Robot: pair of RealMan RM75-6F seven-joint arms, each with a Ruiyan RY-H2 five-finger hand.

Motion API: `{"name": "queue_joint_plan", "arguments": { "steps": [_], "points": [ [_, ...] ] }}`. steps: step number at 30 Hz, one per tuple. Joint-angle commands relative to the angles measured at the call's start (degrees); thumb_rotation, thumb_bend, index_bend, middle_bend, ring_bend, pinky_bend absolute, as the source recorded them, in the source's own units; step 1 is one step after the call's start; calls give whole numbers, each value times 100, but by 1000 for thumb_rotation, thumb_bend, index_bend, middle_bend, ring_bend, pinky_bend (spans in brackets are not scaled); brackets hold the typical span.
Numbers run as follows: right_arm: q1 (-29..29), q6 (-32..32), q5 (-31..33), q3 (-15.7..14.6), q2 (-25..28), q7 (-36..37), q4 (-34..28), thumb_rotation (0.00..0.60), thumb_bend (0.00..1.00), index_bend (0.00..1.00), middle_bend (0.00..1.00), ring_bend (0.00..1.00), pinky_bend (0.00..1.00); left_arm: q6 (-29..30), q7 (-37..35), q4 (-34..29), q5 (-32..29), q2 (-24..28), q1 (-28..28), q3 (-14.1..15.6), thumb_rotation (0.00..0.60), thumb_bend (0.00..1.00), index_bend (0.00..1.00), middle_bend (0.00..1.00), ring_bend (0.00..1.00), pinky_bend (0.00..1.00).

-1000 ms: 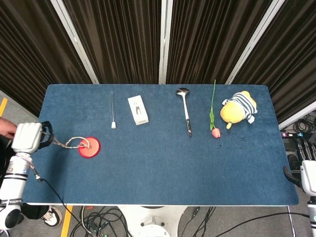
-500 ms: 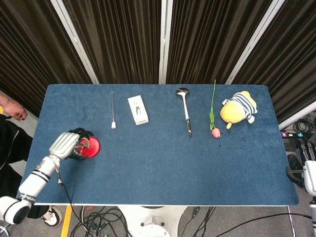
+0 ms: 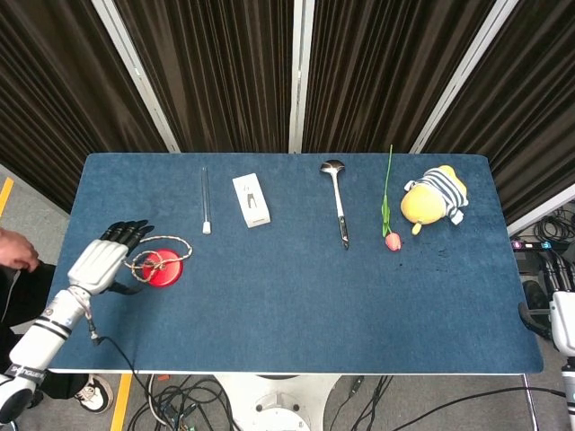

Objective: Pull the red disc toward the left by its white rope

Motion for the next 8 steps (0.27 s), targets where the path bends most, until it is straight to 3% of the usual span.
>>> {"name": "queue_joint_plan", "arguments": {
  "steps": [1,8],
  "points": [
    [-7,23,-26,-11,1,-16,-27,600,256,0,0,0,0,1171,234,72,65,-31,629,5,600,0,68,35,0,32],
    [0,77,-150,-57,-56,-110,-88,600,256,0,0,0,0,2492,980,607,179,-684,1695,364,600,0,74,47,0,44]
  ]
}}
